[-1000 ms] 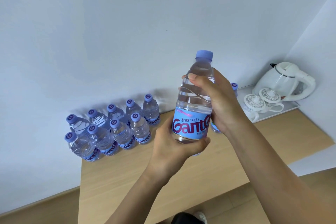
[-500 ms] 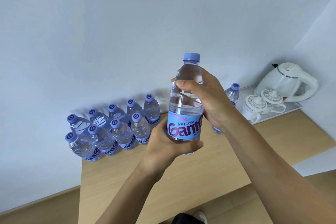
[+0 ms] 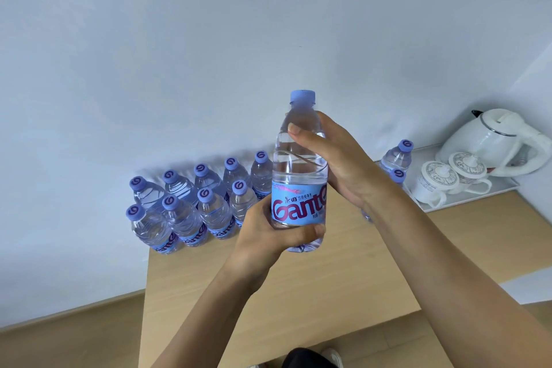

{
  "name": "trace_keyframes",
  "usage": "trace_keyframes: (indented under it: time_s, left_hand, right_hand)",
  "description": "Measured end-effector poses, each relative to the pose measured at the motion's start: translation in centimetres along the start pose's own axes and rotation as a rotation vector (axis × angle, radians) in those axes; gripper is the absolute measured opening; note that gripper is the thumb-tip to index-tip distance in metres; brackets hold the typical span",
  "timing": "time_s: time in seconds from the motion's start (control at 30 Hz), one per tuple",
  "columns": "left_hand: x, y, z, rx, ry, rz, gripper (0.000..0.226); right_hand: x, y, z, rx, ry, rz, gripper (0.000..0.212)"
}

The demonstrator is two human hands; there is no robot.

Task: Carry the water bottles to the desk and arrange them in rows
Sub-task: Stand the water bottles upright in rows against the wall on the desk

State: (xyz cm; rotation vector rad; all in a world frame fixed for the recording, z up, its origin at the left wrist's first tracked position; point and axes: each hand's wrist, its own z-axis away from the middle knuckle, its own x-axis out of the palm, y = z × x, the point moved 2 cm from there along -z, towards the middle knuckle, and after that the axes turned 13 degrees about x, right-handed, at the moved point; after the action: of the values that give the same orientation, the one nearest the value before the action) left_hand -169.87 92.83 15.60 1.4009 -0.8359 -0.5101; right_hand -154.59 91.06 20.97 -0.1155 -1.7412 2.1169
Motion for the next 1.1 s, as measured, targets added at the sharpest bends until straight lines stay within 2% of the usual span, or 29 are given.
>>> trace_keyframes:
  time_s: [0.13, 0.3, 0.57, 0.7, 0.83, 0.97, 1.1]
  left_hand:
    - [-0.5, -0.1, 0.2, 0.004, 0.019, -0.027, 0.038]
    - [-0.9, -0.6, 0.4, 0.002, 0.041, -0.036, 0.041]
    - [-1.4, -1.9, 0.0, -0.069, -0.013, -0.179, 0.047]
    - [-1.3, -2.9, 0.0, -0.096, -0.081, -0.164, 0.044]
    - [-2.3, -4.3, 0.2, -0.151, -0.157, -0.159, 0.050]
    - [-3.3, -6.2, 0.5, -0.166, -0.155, -0.207, 0.055]
    - [-4.1, -9.1, 0.6, -0.155, -0.096, -0.260, 0.060]
  right_hand:
    - [0.5, 0.5, -0.3, 0.043, -0.032, -0.052, 0.028]
    - [0.6, 1.0, -0.5, 0.055, 0.030, -0.025, 0.036]
    - [-0.9, 2.2, -0.1, 0.017, -0.016, -0.001, 0.014]
    - [-1.8, 3.4, 0.0, 0.039, -0.026, 0.032, 0.024]
    - [-2.2, 4.9, 0.0, 0.076, -0.028, 0.048, 0.019]
    - [-2.4, 6.6, -0.1, 0.117, -0.051, 0.041, 0.017]
    - [-2.6, 8.0, -0.1, 0.166, -0.064, 0.189, 0.025]
